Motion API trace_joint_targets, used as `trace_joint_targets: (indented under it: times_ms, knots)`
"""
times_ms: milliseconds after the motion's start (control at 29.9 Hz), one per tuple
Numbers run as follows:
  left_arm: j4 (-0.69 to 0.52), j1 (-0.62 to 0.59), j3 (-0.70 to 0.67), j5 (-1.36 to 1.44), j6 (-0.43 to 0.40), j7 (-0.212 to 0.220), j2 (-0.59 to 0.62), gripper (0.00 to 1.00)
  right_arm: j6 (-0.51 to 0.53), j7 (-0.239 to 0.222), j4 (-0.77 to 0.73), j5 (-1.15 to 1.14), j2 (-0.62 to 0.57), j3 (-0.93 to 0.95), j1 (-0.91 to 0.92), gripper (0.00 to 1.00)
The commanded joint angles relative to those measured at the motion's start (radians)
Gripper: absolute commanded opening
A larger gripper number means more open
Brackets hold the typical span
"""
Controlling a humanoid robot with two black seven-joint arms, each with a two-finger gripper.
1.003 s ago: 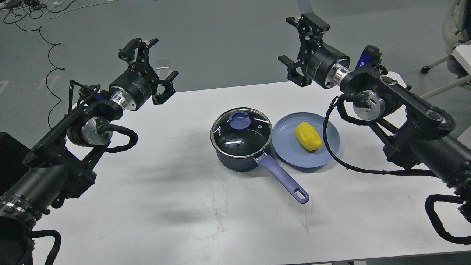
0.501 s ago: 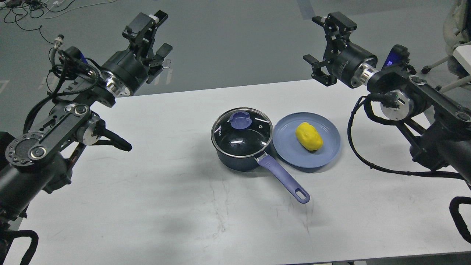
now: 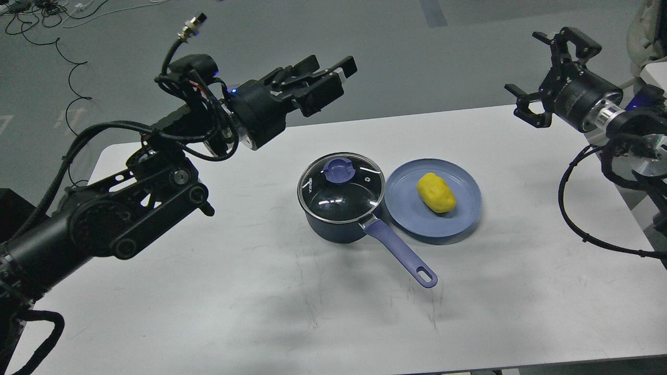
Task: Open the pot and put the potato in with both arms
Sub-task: 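Move the left gripper over the saucepan toward the blue lid knob, then lower the left gripper and grasp the blue knob of the glass lid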
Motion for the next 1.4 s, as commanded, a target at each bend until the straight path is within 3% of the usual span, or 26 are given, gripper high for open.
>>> trace_joint_targets:
  times_ms: [0, 201, 434, 668, 969, 1370]
  knots:
    - [0.033, 0.016, 0.05, 0.172, 0.024, -0.001, -0.038, 0.98, 0.014, 0.001, -0.056, 0.016, -0.017, 0.003, -0.003, 1.0]
    - [0.154, 0.016, 0.124, 0.462, 0.125, -0.003, -0.093, 0.98, 0.016, 0.012, -0.063, 0.021, -0.035, 0.004, -0.026, 1.0]
    - [0.186, 0.037, 0.126, 0.629, 0.139, -0.005, -0.106, 0.98, 0.016, 0.015, -0.065, 0.021, -0.042, 0.001, -0.032, 1.0]
    - [0.209, 0.06, 0.173, 0.626, 0.139, -0.006, -0.162, 0.98, 0.016, 0.015, -0.063, 0.021, -0.043, -0.003, -0.042, 1.0]
    - [0.368, 0.086, 0.173, 0.622, 0.2, -0.009, -0.228, 0.98, 0.014, 0.015, -0.063, 0.021, -0.043, -0.007, -0.051, 1.0]
    - [0.376, 0.117, 0.175, 0.62, 0.2, -0.011, -0.219, 0.98, 0.011, 0.015, -0.06, 0.019, -0.045, -0.01, -0.055, 1.0]
